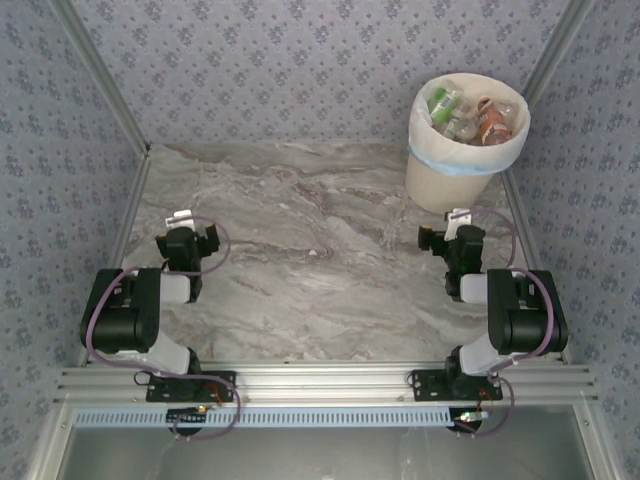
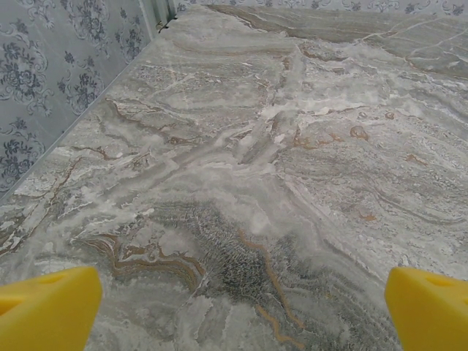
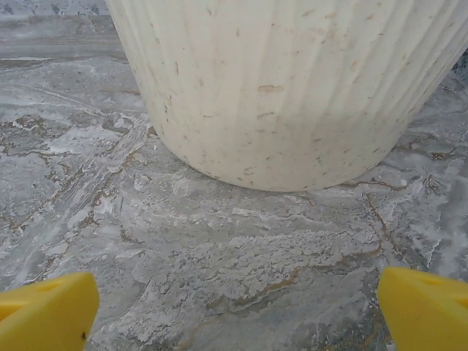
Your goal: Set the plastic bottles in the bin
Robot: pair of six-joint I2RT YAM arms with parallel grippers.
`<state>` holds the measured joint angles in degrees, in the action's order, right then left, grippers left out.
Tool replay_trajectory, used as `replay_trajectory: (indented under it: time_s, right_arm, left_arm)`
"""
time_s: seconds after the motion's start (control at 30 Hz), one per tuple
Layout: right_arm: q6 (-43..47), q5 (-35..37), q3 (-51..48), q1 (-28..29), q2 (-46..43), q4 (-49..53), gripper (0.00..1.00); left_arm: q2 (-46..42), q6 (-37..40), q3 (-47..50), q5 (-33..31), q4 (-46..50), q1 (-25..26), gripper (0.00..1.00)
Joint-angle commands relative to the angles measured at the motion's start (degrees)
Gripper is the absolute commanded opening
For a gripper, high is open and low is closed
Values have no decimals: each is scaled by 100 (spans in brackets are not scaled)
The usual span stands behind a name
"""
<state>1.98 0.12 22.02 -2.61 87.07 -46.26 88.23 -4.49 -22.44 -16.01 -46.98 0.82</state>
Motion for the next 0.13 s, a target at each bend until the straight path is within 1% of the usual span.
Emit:
replay_trajectory:
  time_s: [0.0,0.1]
  right_arm:
    - [-75,-76,49,-2,17,42,100]
    - [-75,-82,48,2,19,39,100]
  left_arm:
    - [-48,45,7,24,-206,30,99]
    - [-50,44,20,27,-215,24,99]
